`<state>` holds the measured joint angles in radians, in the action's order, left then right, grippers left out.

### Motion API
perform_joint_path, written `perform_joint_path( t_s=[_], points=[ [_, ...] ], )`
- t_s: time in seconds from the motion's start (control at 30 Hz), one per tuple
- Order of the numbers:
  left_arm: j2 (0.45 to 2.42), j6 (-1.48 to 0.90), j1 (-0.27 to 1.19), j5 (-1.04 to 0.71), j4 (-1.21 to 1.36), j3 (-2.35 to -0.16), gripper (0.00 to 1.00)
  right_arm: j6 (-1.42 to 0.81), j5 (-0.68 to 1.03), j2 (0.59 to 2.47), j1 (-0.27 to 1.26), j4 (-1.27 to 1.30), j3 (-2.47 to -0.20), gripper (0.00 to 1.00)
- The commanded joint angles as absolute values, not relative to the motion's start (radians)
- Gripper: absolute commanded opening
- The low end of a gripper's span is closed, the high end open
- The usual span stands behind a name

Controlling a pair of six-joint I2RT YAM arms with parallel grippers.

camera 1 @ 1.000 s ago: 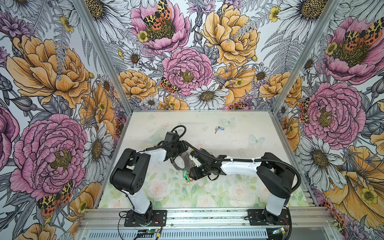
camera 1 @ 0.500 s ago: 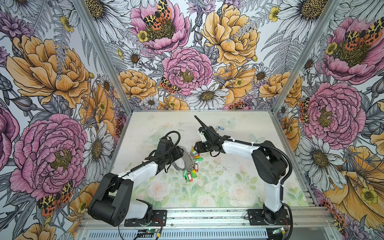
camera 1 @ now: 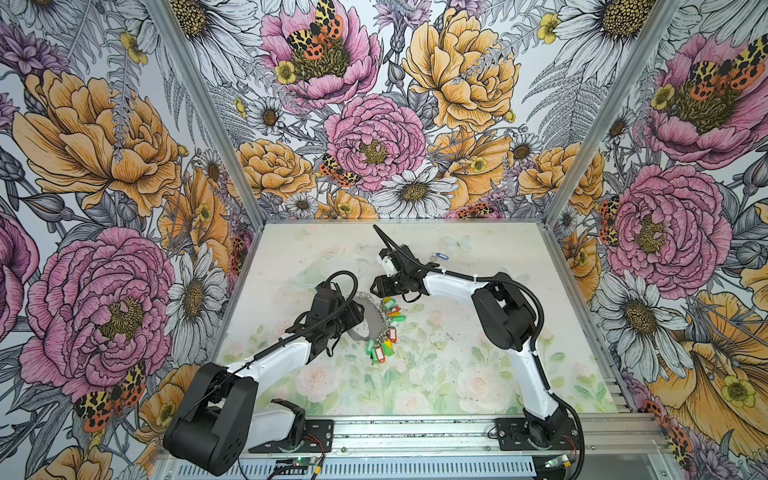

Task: Put the keys on the keyring

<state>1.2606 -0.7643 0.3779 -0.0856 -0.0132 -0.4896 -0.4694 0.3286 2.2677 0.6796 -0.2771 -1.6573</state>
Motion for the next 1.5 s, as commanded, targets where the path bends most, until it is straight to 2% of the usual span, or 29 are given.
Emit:
perform_joint_path(
  t_s=[0.0, 0.23, 0.47, 0.8, 1.03, 1.17, 1.47],
  points=[
    [1.284, -0.772, 0.387, -0.072, 0.012, -0.508, 0.65, -0.468, 0.35, 2.282, 0.695, -0.299, -1.655, 0.5],
    [1.36, -0.773, 0.379, -0.088, 0.029, -0.538, 0.64, -0.484, 0.32, 2.143, 0.707, -0.294, -1.439, 0.43],
    [1.454, -0.752, 0.396, -0.136, 0.04, -0.604, 0.61, -0.501, 0.263, 1.982, 0.786, -0.276, -1.243, 0.35],
    [1.512, -0.714, 0.403, -0.178, 0.006, -0.649, 0.52, -0.562, 0.274, 1.904, 0.956, -0.236, -1.152, 0.32],
    [1.411, -0.686, 0.421, -0.106, -0.09, -0.622, 0.51, -0.523, 0.154, 1.777, 0.938, -0.235, -1.115, 0.31],
    [1.321, -0.689, 0.437, -0.053, -0.135, -0.587, 0.51, -0.495, 0.177, 1.821, 0.9, -0.235, -1.16, 0.3],
    [1.1, -0.724, 0.412, -0.002, -0.186, -0.468, 0.51, -0.45, 0.218, 1.917, 0.932, -0.237, -1.231, 0.29]
  ],
)
